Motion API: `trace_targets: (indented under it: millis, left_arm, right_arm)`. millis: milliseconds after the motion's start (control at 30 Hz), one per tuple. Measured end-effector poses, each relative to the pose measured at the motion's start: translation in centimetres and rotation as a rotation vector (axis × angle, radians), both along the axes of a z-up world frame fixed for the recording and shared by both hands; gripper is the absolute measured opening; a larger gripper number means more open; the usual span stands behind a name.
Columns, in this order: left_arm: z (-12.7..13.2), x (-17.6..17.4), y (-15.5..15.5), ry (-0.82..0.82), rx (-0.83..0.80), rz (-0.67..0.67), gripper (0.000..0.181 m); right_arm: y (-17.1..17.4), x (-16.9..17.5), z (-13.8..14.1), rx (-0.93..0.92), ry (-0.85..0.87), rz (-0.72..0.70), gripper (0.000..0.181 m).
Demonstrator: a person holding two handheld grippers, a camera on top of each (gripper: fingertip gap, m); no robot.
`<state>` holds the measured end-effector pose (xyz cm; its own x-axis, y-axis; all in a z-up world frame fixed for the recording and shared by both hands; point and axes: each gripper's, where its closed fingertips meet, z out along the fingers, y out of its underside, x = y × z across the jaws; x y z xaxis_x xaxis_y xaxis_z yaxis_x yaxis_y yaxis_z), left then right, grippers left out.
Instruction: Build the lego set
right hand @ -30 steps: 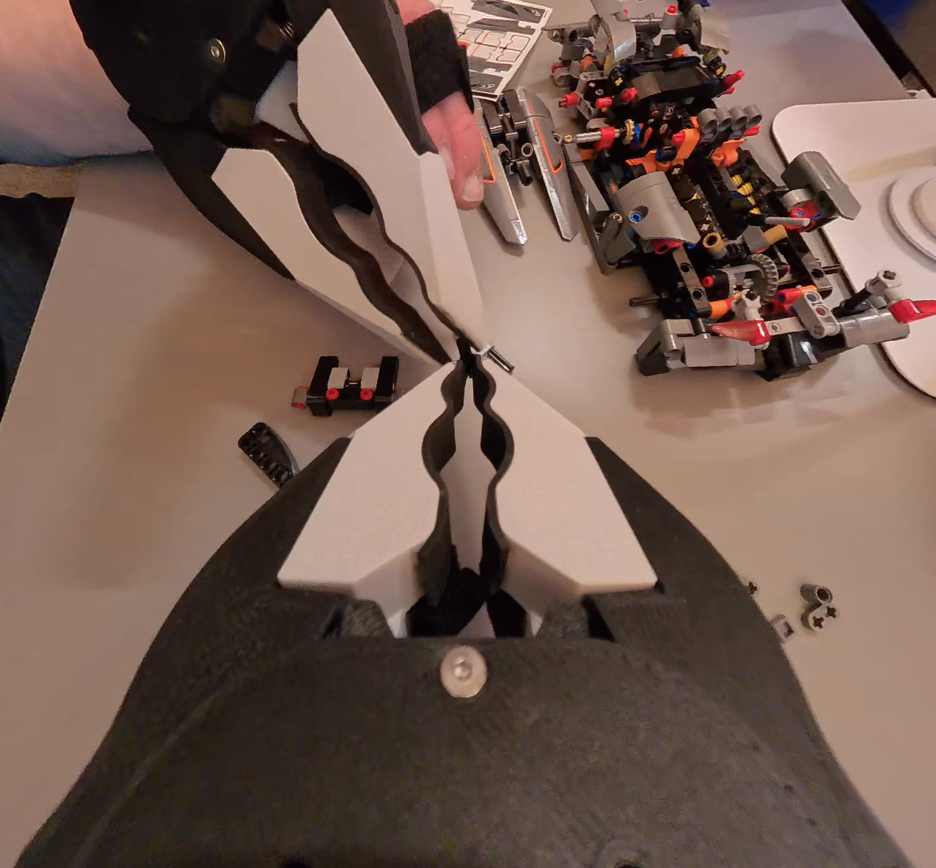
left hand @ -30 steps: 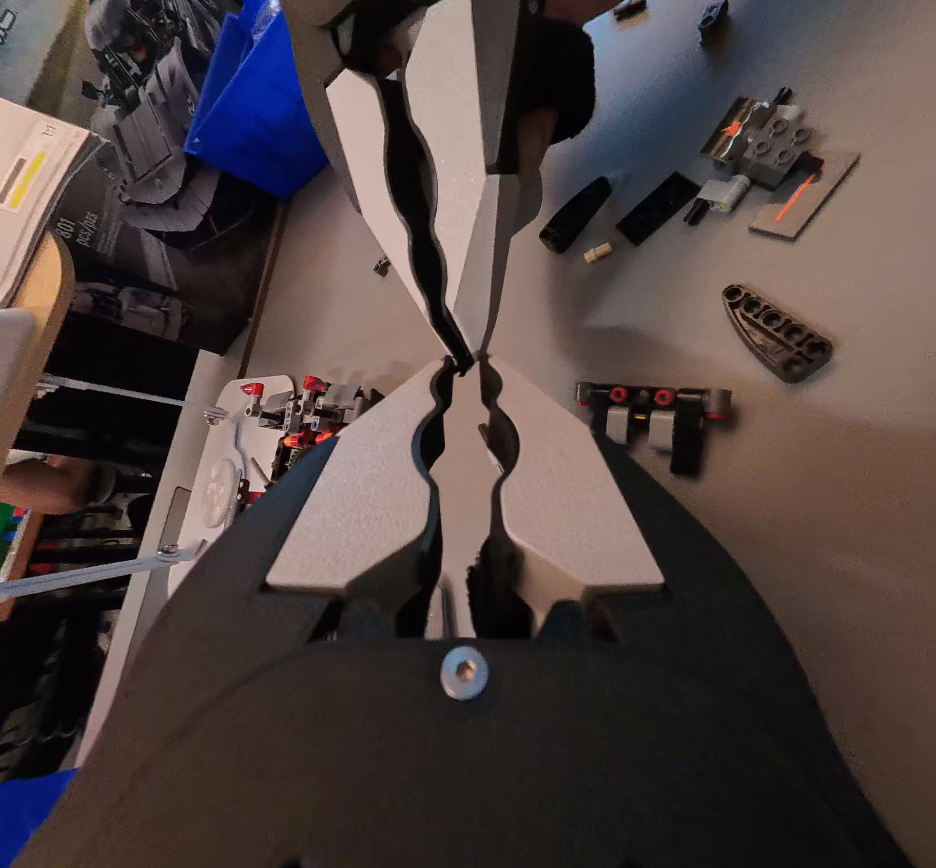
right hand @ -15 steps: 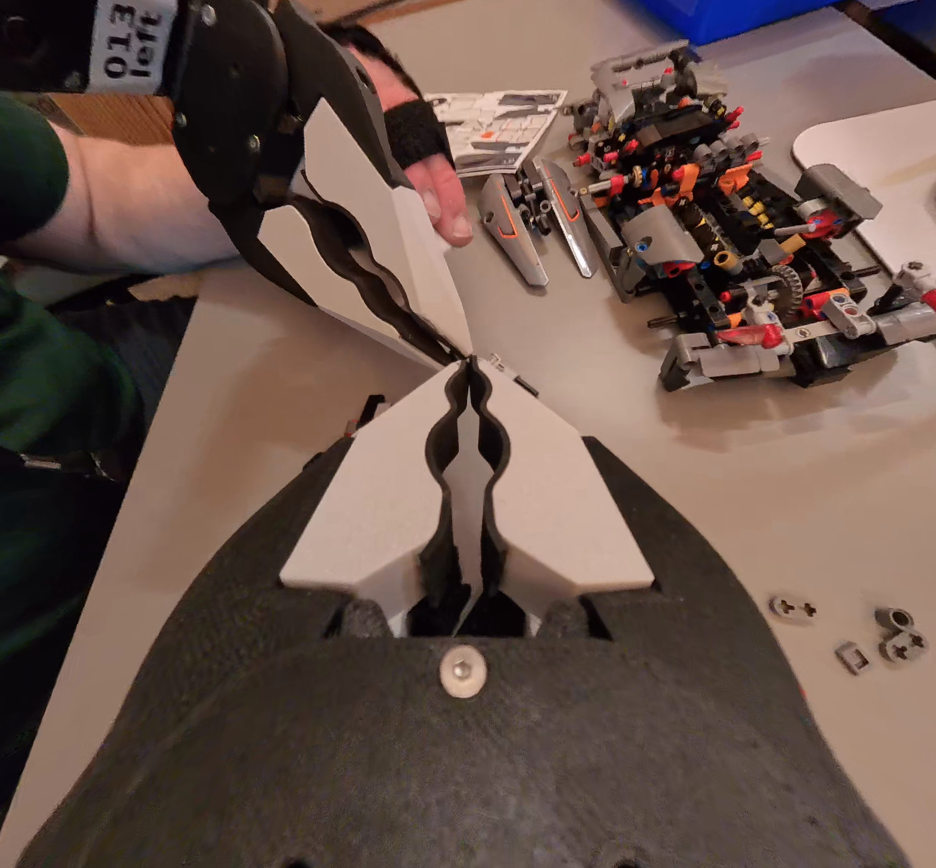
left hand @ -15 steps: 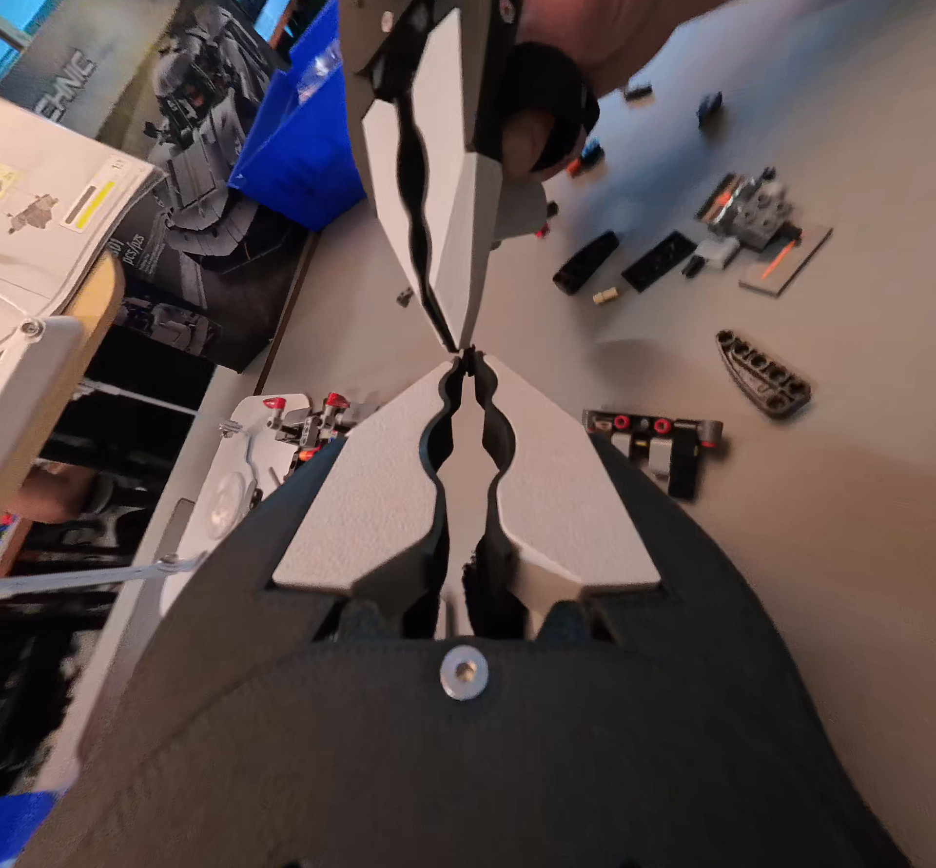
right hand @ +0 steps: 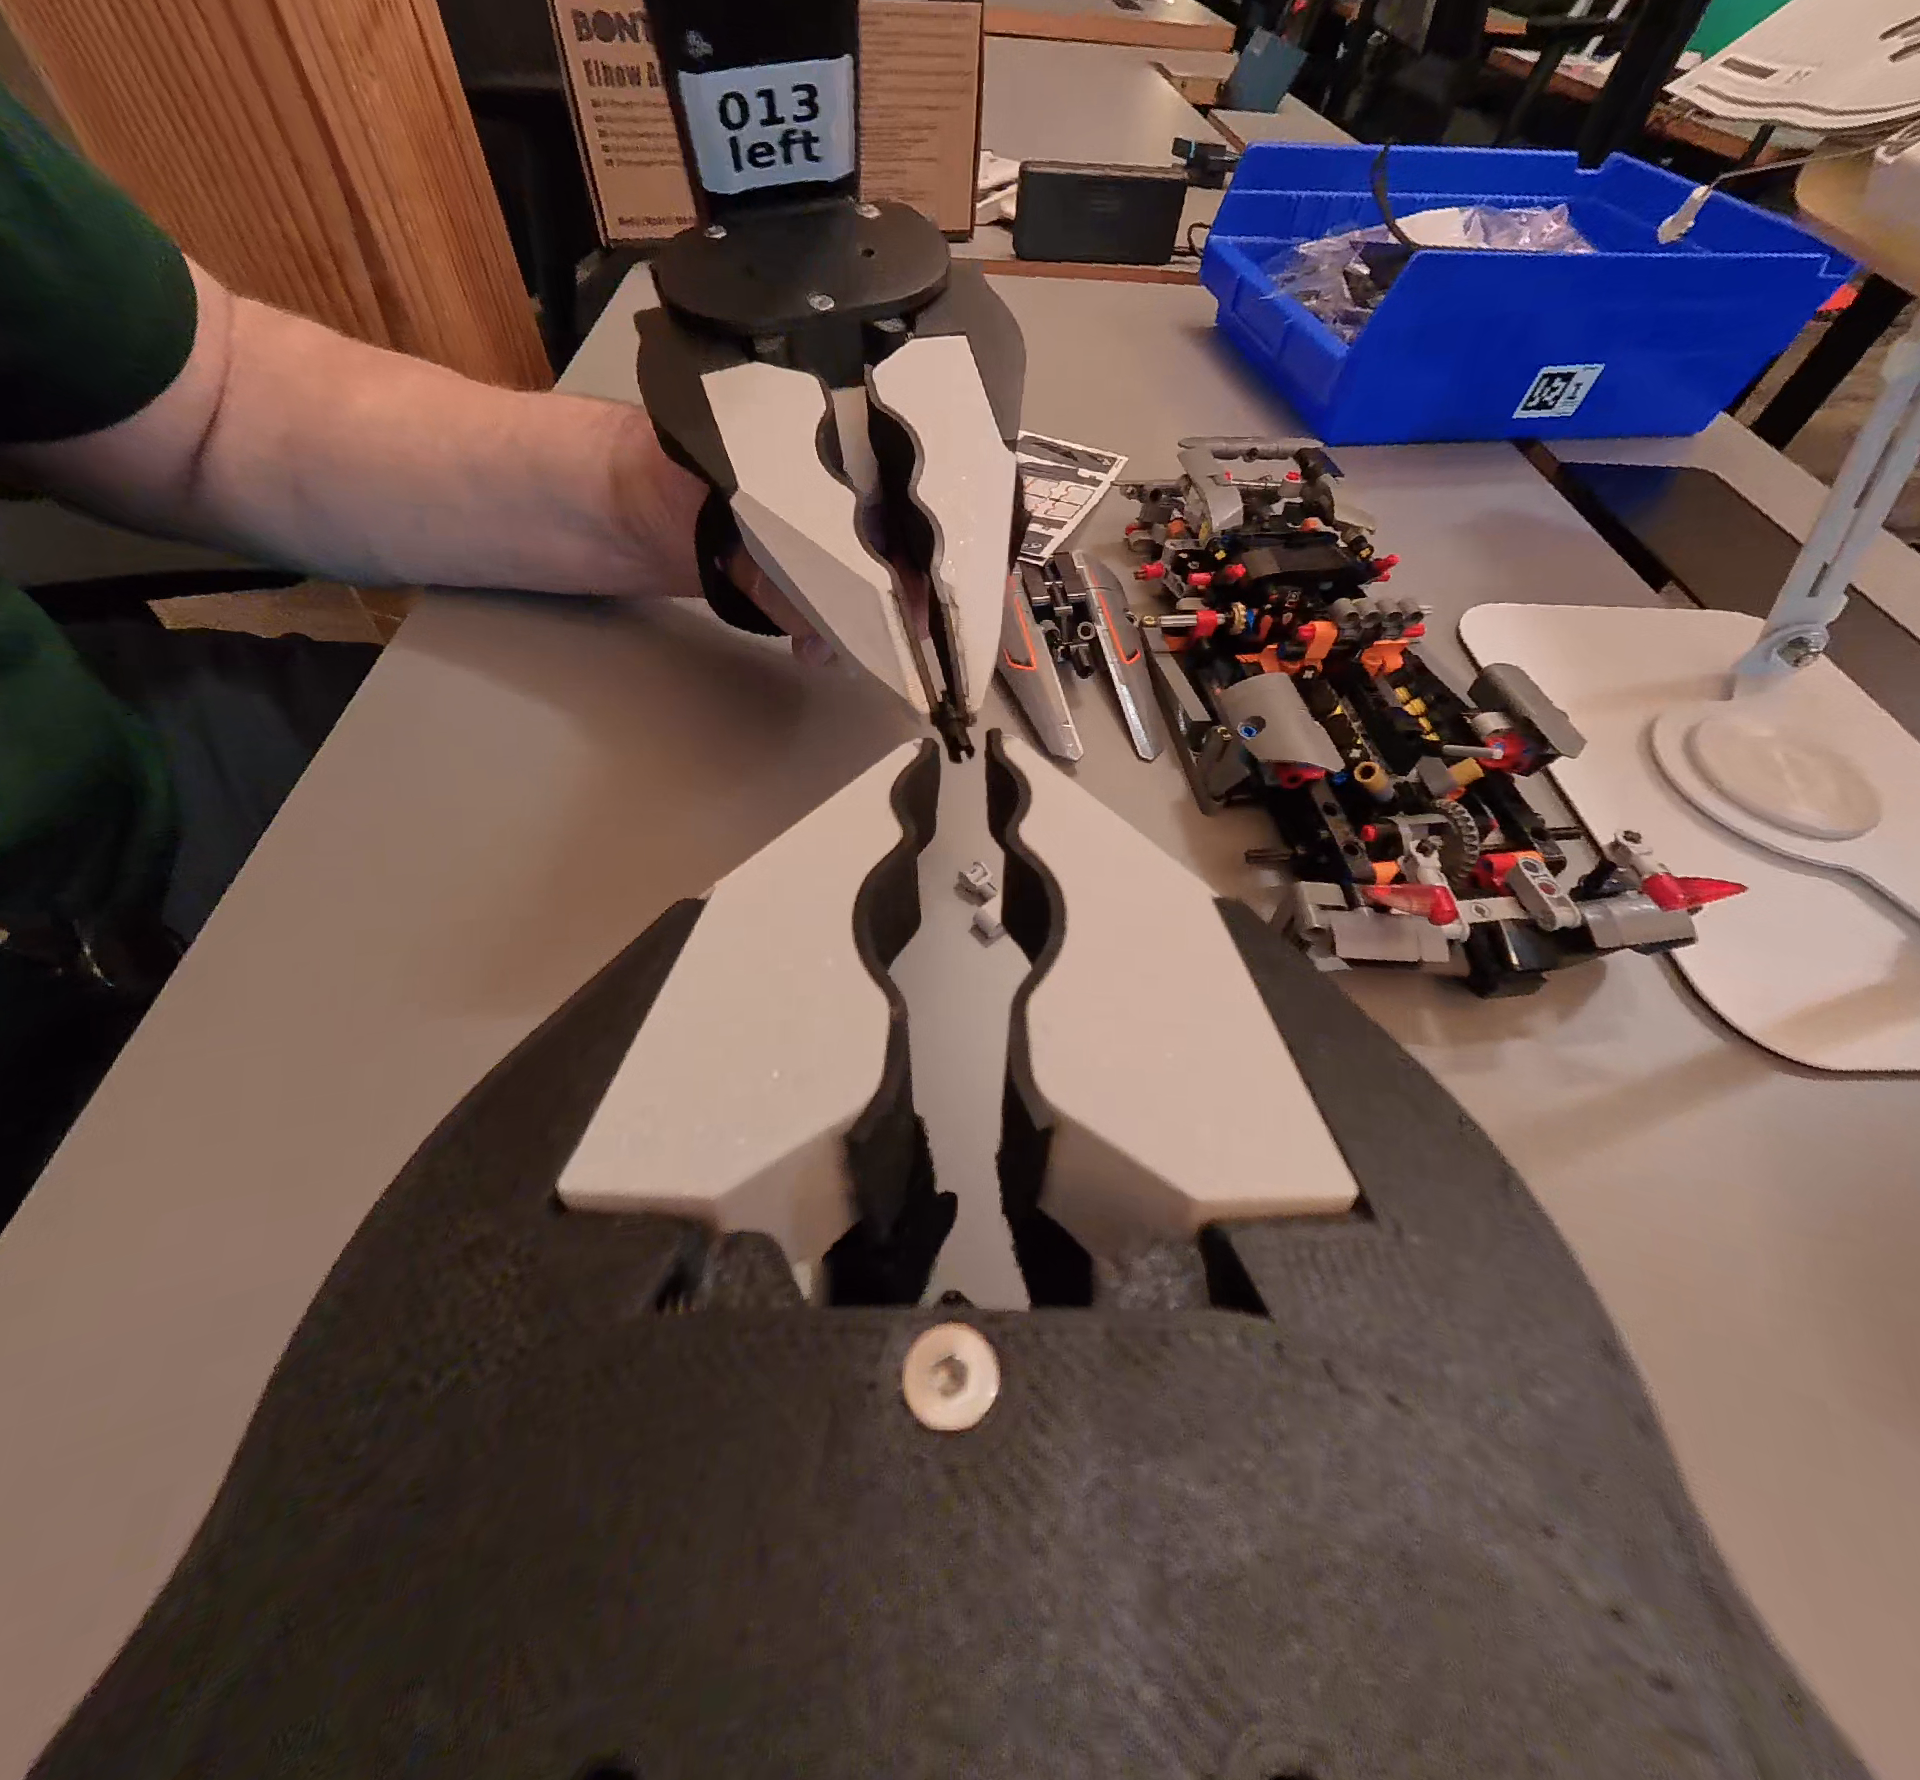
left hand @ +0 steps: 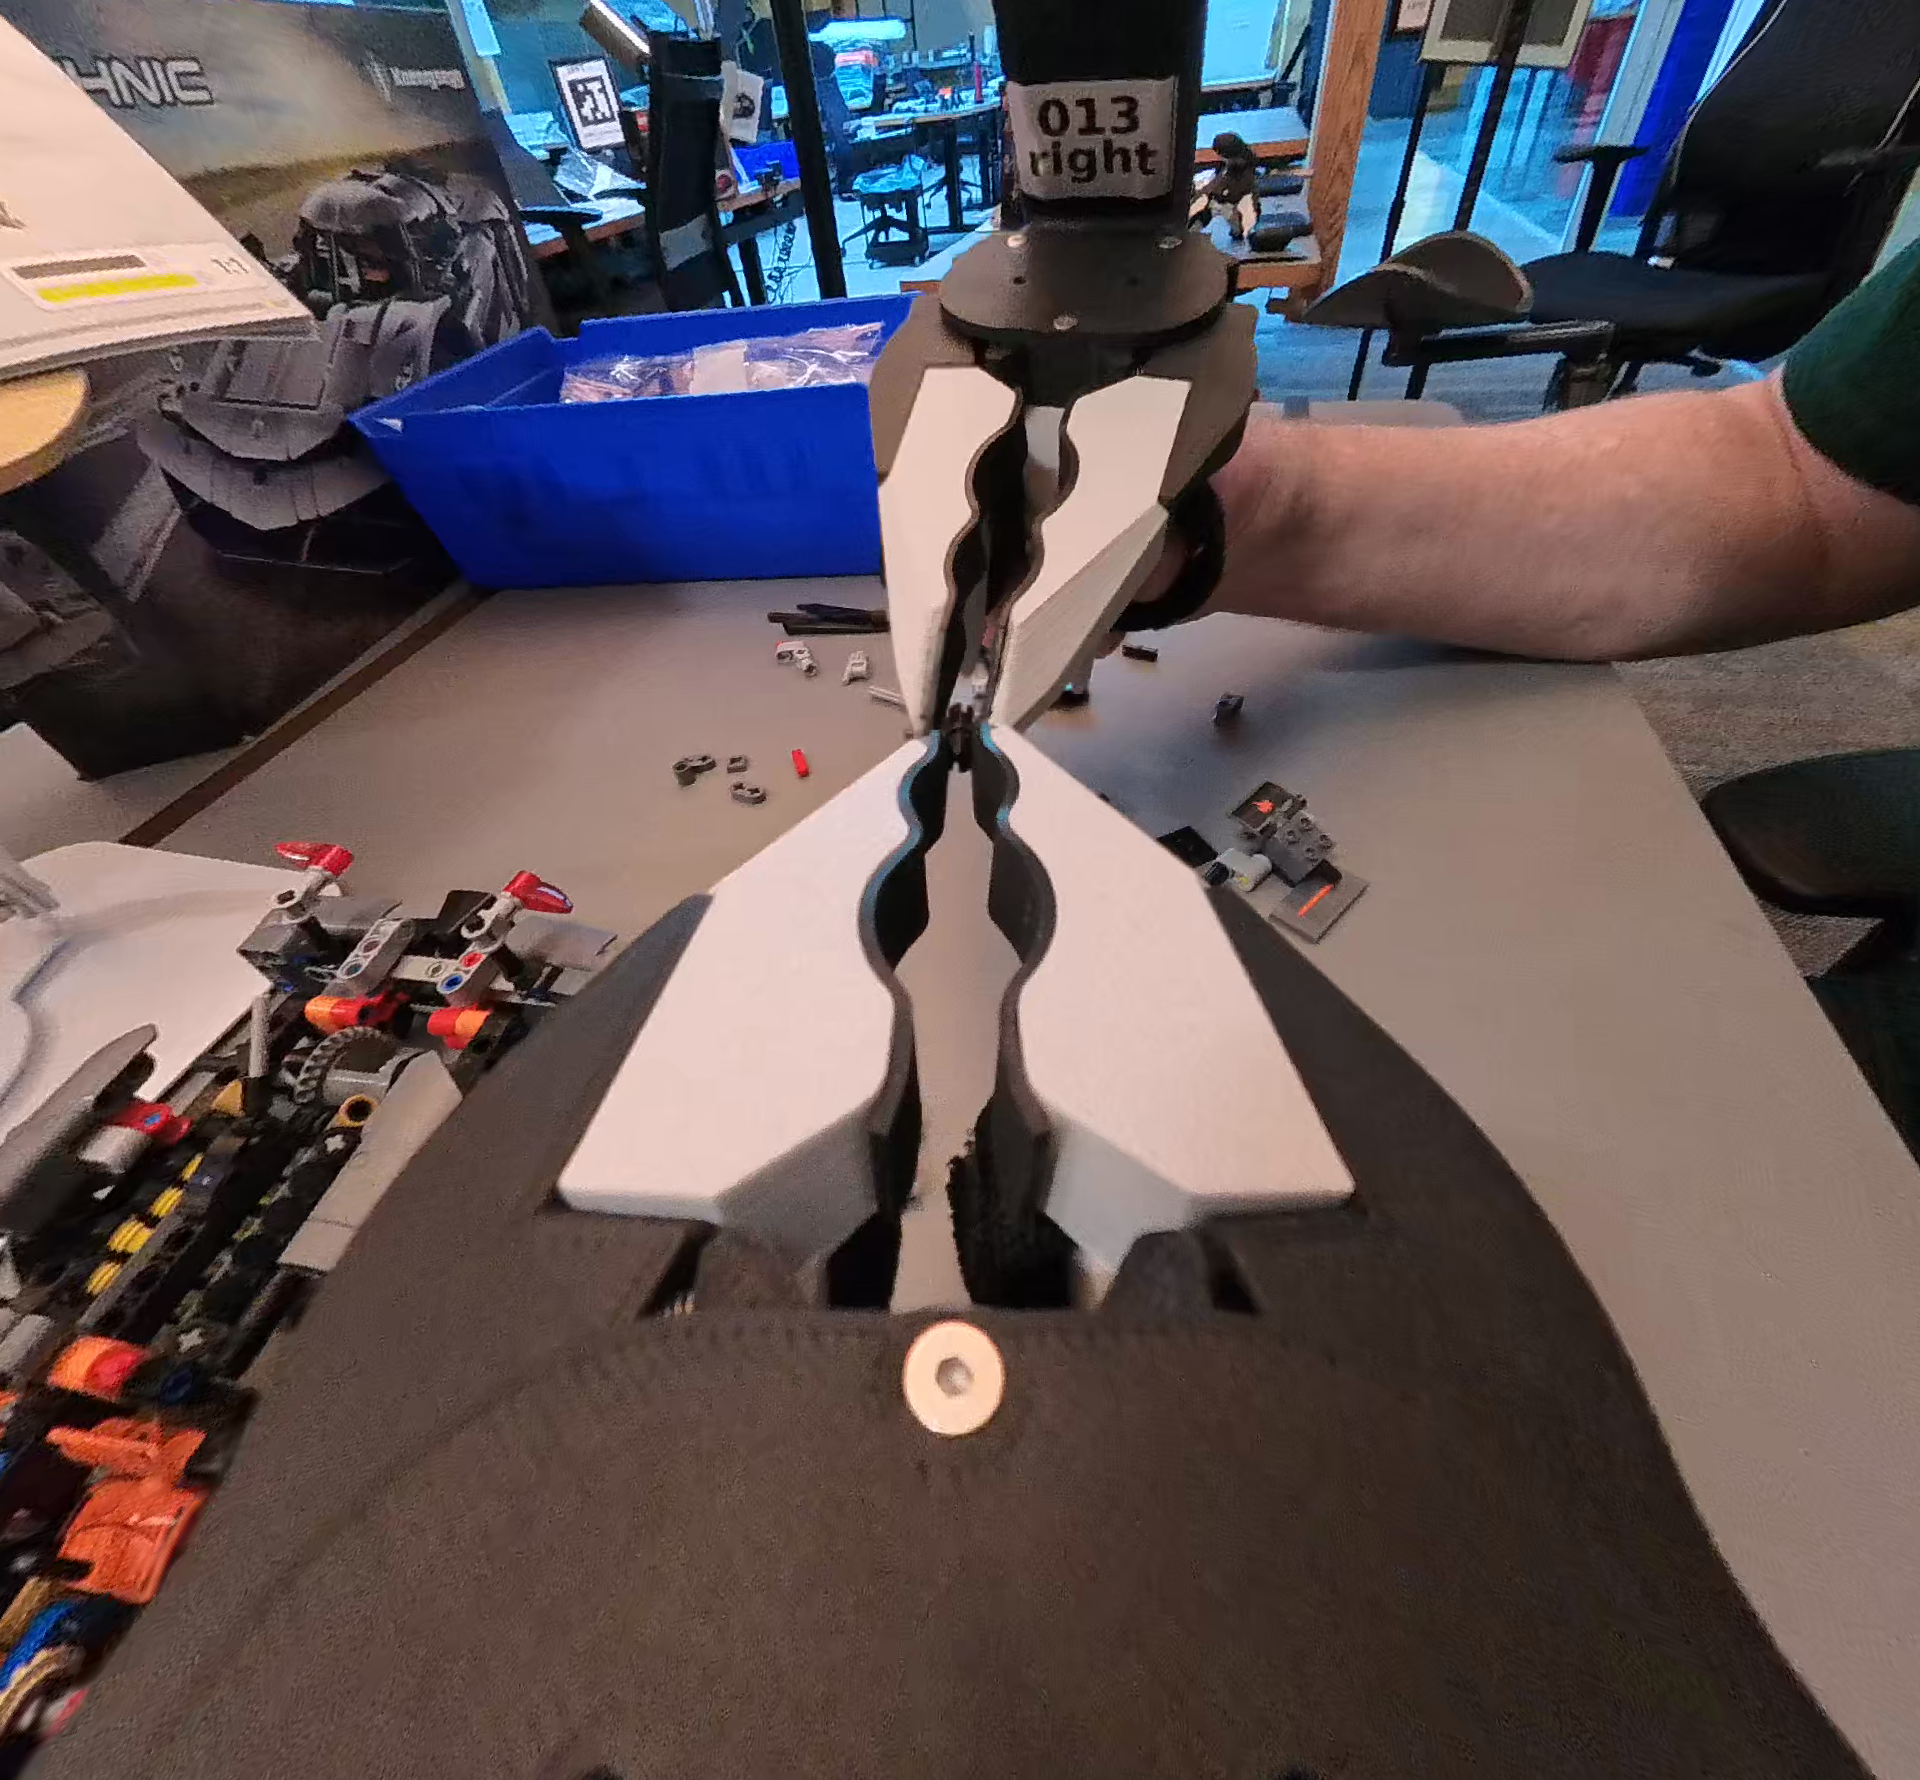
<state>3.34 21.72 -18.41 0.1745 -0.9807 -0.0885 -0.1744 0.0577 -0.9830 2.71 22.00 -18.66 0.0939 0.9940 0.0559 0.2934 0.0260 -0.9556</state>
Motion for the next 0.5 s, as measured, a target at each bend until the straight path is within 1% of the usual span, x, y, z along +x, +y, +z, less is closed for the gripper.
trace_targets:
  millis: [167,400,467,500]
  left_arm:
    - [0.34,0.05,-0.36,-0.039,-0.038,-0.036,0.002]
    - [0.22,0.13,-0.46,-0.048,-0.073,-0.057,0.003]
    - [0.05,0.14,-0.32,-0.032,-0.064,-0.048,0.003]
    - [-0.21,0.00,0.00,-0.003,-0.048,-0.027,0.009]
  right_arm:
    - [-0.42,-0.23,0.27,0.019,0.013,0.013,0.004]
    - [-0.57,-0.15,0.16,0.027,-0.002,0.020,0.003]
    - [-0.50,-0.11,0.07,0.029,-0.014,0.015,0.002]
    - [-0.39,-0.05,-0.05,0.025,-0.019,0.011,0.003]
